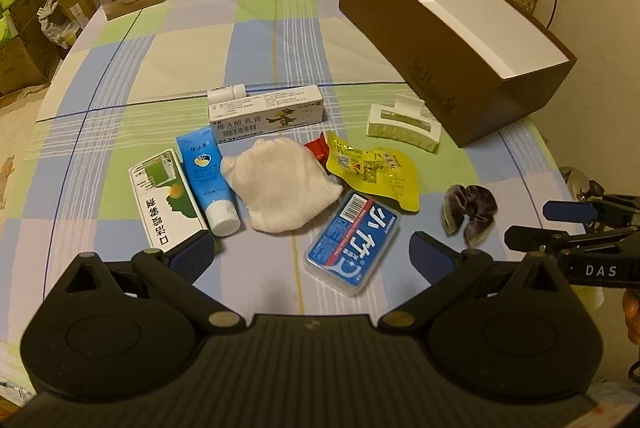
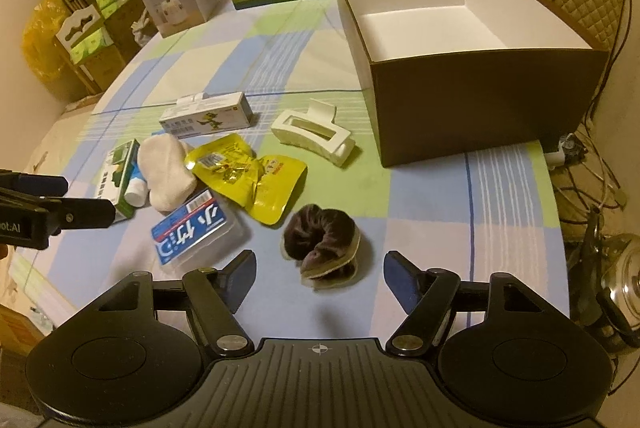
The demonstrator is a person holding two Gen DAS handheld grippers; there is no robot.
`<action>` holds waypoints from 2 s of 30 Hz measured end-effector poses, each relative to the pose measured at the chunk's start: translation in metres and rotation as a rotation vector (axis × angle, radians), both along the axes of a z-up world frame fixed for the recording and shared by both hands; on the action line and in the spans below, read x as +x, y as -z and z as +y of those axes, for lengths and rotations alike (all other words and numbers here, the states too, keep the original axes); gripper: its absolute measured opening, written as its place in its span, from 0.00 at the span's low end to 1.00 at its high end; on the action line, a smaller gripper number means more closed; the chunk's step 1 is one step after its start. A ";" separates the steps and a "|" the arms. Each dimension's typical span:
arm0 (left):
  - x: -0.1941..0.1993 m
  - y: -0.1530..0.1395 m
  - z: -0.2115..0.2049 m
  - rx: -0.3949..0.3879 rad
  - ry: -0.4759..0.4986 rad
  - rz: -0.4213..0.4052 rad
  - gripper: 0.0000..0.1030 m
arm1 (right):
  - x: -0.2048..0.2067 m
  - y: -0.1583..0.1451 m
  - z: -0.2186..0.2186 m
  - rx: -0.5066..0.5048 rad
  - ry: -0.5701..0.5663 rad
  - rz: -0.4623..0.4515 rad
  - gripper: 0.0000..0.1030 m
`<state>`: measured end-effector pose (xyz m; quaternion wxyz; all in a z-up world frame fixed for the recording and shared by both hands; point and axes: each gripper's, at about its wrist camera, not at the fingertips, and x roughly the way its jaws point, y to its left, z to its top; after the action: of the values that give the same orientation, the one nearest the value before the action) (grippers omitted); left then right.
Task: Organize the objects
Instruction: 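Grasp the brown scrunchie with the right tool while the left tool approaches the blue box, then grasp the blue-and-white box with the left tool while the right tool lifts the scrunchie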
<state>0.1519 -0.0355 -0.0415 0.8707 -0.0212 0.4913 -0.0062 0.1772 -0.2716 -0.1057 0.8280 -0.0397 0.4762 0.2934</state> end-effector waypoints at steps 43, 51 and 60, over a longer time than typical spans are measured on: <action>0.050 0.086 -0.040 0.028 0.225 0.108 0.69 | 0.027 0.032 -0.036 -0.056 0.108 0.042 0.17; 0.051 0.091 -0.048 0.055 0.235 0.117 0.54 | 0.027 0.027 -0.052 -0.034 0.127 0.049 0.17; 0.038 0.078 -0.049 0.045 0.191 0.085 0.52 | 0.031 0.016 -0.051 -0.006 0.066 0.043 0.17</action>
<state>0.1895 -0.0849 -0.1200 0.8447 0.0451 0.5277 -0.0771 0.2083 -0.3225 -0.1221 0.8268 -0.0203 0.4957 0.2651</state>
